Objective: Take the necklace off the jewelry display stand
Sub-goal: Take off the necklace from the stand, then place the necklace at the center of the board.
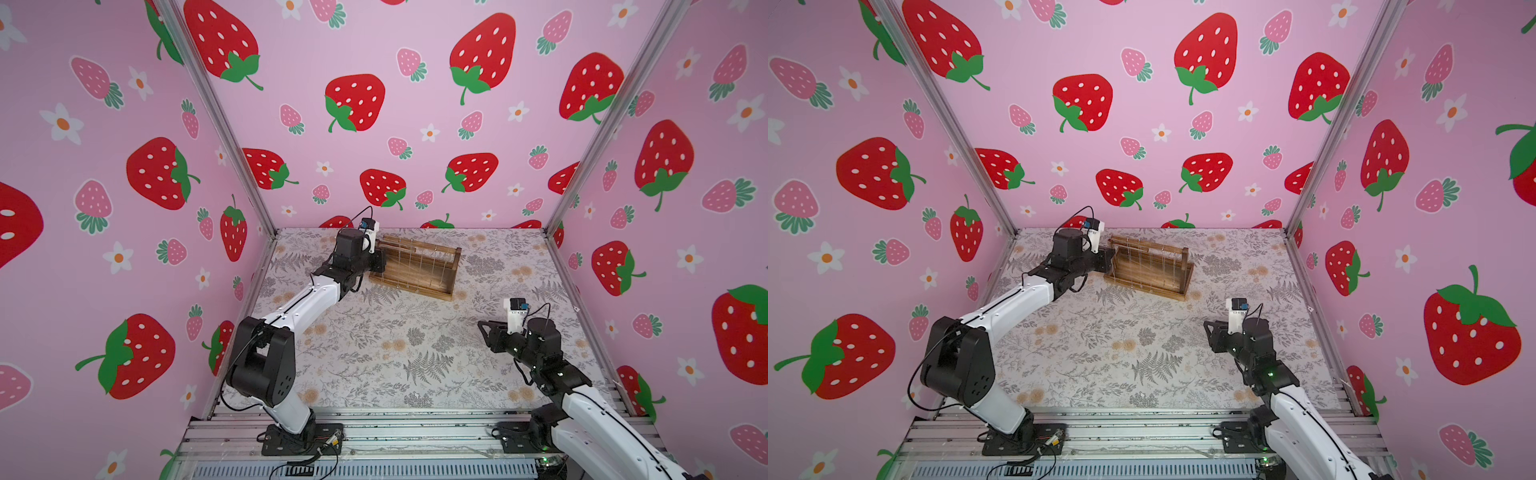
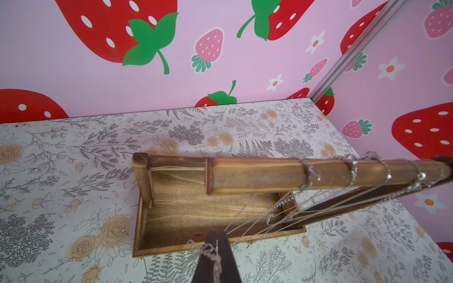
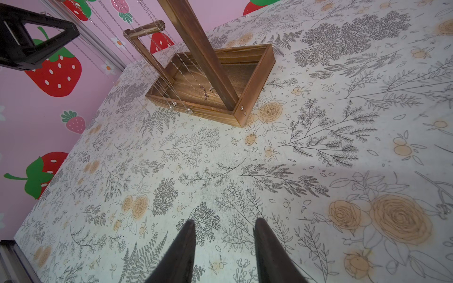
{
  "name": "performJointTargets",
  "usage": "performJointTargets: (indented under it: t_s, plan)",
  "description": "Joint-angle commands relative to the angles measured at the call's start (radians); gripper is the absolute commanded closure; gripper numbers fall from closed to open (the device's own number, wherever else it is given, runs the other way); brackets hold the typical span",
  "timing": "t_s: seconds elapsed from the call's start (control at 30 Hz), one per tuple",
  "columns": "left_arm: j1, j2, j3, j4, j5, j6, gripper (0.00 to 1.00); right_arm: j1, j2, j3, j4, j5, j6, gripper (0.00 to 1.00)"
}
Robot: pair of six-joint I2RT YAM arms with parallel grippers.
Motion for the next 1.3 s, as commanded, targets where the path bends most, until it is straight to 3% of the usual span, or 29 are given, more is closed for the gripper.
performJointTargets:
  t_s: [0.0, 0.17, 0.33, 0.4, 0.47, 0.53, 0.7, 0.83, 0.93, 1.07, 1.17, 1.27]
  plan:
    - [-0.004, -0.049, -0.003, -0.016, 0.003, 0.014, 1.00, 0.004, -0.007, 0.000, -0.004, -0.001, -0.010, 0.60]
    - [-0.007, -0.121, 0.021, -0.130, 0.039, 0.006, 1.00, 0.003, 0.001, 0.000, 0.008, -0.062, -0.004, 0.60]
    - [-0.016, -0.245, 0.022, -0.284, 0.163, -0.030, 1.00, 0.011, 0.026, 0.046, 0.033, -0.268, 0.075, 0.55]
    - [-0.023, -0.299, 0.018, -0.354, 0.234, -0.040, 1.00, 0.031, 0.036, 0.091, 0.027, -0.352, 0.092, 0.44]
    - [-0.029, -0.360, -0.002, -0.404, 0.332, -0.058, 1.00, 0.084, 0.048, 0.152, 0.001, -0.422, 0.073, 0.17]
    - [-0.028, -0.412, -0.029, -0.428, 0.435, -0.088, 1.00, 0.146, 0.066, 0.218, -0.052, -0.445, 0.045, 0.00]
    - [-0.036, -0.513, -0.134, -0.382, 0.735, -0.186, 1.00, 0.361, 0.047, 0.268, -0.050, -0.260, 0.025, 0.01]
    - [-0.051, -0.578, -0.228, -0.309, 0.871, -0.253, 1.00, 0.393, 0.132, 0.305, 0.000, -0.261, 0.139, 0.01]
    - [-0.058, -0.619, -0.305, -0.202, 0.930, -0.335, 1.00, 0.404, 0.280, 0.410, -0.075, -0.269, 0.154, 0.18]
    - [-0.079, -0.642, -0.368, -0.121, 0.969, -0.387, 1.00, 0.451, 0.352, 0.431, -0.035, -0.194, 0.147, 0.38]
    - [-0.101, -0.651, -0.377, -0.135, 0.966, -0.382, 1.00, 0.453, 0.406, 0.465, -0.004, -0.311, 0.120, 0.51]
    - [-0.113, -0.665, -0.388, -0.143, 0.958, -0.378, 1.00, 0.454, 0.444, 0.455, 0.129, -0.461, 0.133, 0.54]
